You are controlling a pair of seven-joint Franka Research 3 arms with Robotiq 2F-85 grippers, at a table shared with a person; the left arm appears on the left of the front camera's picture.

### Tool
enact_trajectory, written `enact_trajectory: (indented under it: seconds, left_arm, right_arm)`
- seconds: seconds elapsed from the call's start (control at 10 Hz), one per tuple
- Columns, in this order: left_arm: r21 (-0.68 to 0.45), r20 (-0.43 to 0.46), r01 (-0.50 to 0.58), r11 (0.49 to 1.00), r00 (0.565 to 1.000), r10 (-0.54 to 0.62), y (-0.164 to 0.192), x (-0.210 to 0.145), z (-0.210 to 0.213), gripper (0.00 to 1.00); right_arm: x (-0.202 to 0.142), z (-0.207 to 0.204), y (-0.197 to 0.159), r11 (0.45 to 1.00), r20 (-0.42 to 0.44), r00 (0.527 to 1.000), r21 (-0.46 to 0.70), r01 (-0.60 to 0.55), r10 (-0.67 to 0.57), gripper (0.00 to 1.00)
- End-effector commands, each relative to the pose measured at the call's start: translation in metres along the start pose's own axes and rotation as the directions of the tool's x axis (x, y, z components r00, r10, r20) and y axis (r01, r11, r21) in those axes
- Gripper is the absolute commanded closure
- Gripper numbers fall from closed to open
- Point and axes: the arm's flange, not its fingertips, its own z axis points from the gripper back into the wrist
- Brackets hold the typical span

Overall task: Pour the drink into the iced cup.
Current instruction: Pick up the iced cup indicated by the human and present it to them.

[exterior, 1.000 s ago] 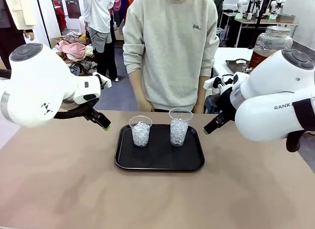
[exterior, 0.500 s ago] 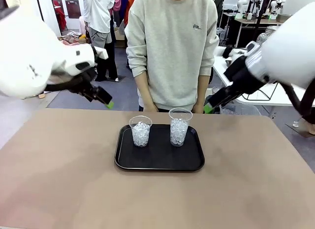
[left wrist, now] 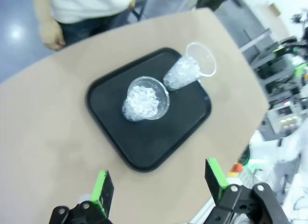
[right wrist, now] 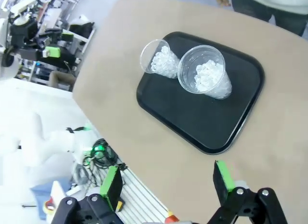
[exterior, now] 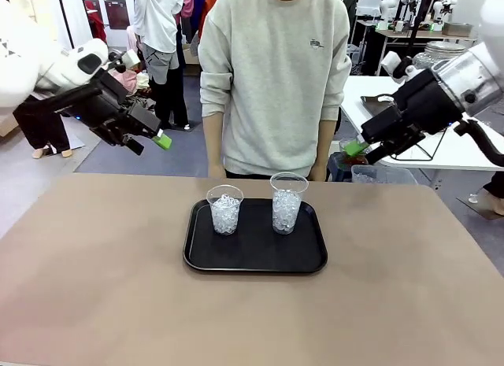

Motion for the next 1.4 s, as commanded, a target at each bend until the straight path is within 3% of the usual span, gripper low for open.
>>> enact_trajectory:
  seconds: [0.0,0.1,0.2,0.3,0.7,0.8,1.0,1.3]
  left_arm:
    - [-0.05,-0.016,-0.038,0.998,0.999,0.038,0.014,0.006,-0.007,0.0]
    - [-0.055,-0.016,0.007,0.998,1.0,-0.008,0.012,0.004,-0.005,0.0]
    - [-0.029,-0.008,-0.035,0.999,0.999,0.035,0.008,-0.001,-0.002,0.0]
    - [-0.029,-0.008,-0.035,0.999,0.999,0.035,0.008,-0.001,-0.002,0.0]
    - [-0.008,-0.017,-0.033,0.999,0.999,0.033,0.009,-0.001,-0.005,0.0]
    - [-0.083,0.009,-0.124,0.989,0.992,0.125,0.02,0.006,0.001,0.0]
    - [-0.128,0.023,-0.276,0.953,0.959,0.281,0.044,0.011,0.002,0.0]
    - [-0.26,-0.047,-0.444,0.858,0.893,0.448,0.075,0.012,-0.005,0.0]
  right_arm:
    - [0.008,-0.003,-0.012,0.998,-0.003,1.0,0.07,-0.001,0.002,0.0]
    - [0.008,-0.004,-0.01,0.994,-0.011,0.999,0.097,-0.043,0.044,0.0]
    - [0.005,-0.006,-0.005,0.992,-0.004,0.993,0.053,-0.114,0.114,0.0]
    - [0.0,-0.002,-0.012,0.998,-0.007,1.0,0.059,0.013,-0.012,0.0]
    - [-0.001,-0.003,-0.013,0.999,-0.019,1.0,0.039,-0.01,0.011,0.0]
    - [0.006,0.004,-0.018,0.991,-0.02,0.996,0.104,0.086,-0.084,0.0]
    - [0.016,0.014,-0.046,0.944,-0.02,0.965,0.203,0.261,-0.262,0.0]
    - [0.015,0.016,-0.081,0.846,-0.077,0.907,0.335,0.415,-0.414,0.0]
